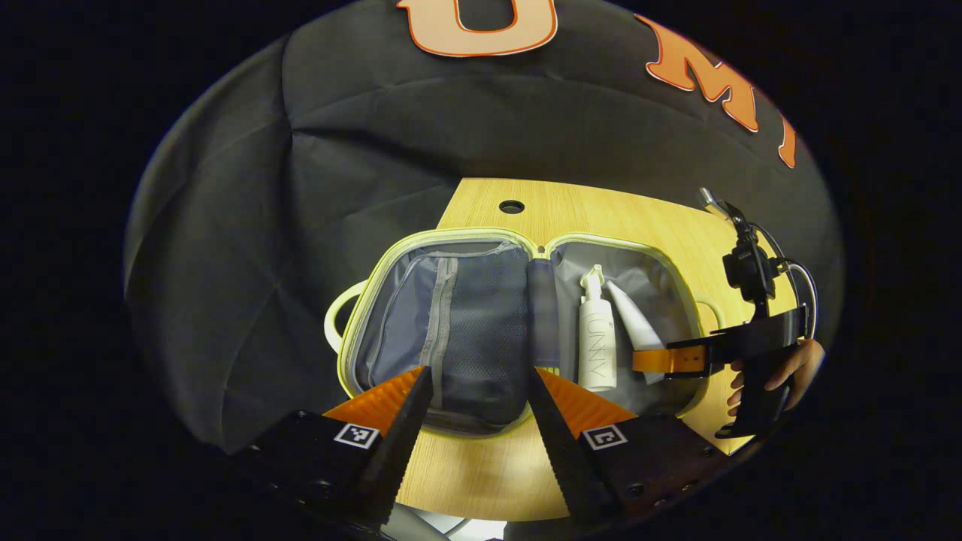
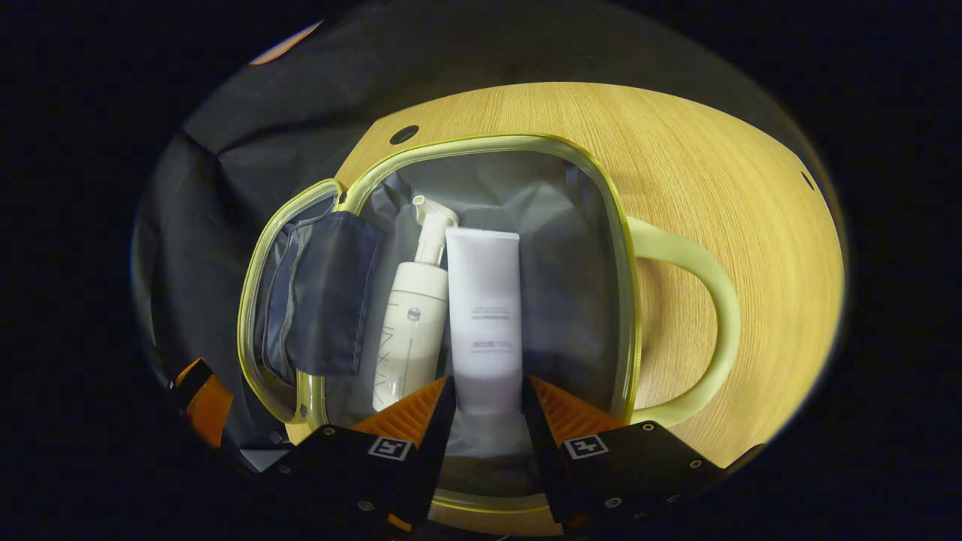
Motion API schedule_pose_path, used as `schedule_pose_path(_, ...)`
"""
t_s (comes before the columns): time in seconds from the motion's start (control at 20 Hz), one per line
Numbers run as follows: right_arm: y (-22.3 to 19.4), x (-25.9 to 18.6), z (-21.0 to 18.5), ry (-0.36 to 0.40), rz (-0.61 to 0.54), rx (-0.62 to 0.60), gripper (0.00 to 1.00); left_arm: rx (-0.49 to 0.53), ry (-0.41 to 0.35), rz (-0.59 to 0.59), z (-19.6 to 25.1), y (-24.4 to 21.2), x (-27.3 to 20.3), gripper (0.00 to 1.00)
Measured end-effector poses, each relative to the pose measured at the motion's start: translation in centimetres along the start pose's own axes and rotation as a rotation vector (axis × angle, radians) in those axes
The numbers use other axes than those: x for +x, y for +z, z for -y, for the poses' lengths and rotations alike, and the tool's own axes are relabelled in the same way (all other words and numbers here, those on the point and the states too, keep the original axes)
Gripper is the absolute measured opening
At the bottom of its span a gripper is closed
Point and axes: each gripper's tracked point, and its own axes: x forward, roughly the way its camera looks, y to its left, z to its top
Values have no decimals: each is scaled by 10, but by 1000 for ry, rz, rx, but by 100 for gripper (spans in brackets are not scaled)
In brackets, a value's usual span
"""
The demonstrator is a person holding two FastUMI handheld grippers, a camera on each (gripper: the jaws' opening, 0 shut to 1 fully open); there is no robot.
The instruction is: First open the suitcase, pack the skin care products into it, and then close the suitcase.
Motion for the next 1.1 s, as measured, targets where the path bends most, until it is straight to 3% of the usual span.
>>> schedule_pose_path(0.05, 0, -4, 2, 3, 8, 3, 55, -8, 0, -6, -4, -2, 5, 83)
schedule_pose_path(0.1, 0, -11, 2, 8, 17, 1, 66, -18, 7, -10, -11, -2, 11, 86)
schedule_pose_path(0.3, 10, -37, 4, 16, 99, -15, 80, -70, 28, -20, -44, -11, 32, 88)
schedule_pose_path(0.7, 44, -121, 28, 10, 361, -15, 90, -160, 98, -7, -141, 14, 29, 88)
schedule_pose_path(0.85, 53, -153, 46, -30, 458, -28, 91, -178, 109, -32, -169, 9, 43, 88)
schedule_pose_path(1.1, 62, -206, 94, -164, 602, -40, 93, -224, 105, -76, -204, 7, 84, 88)
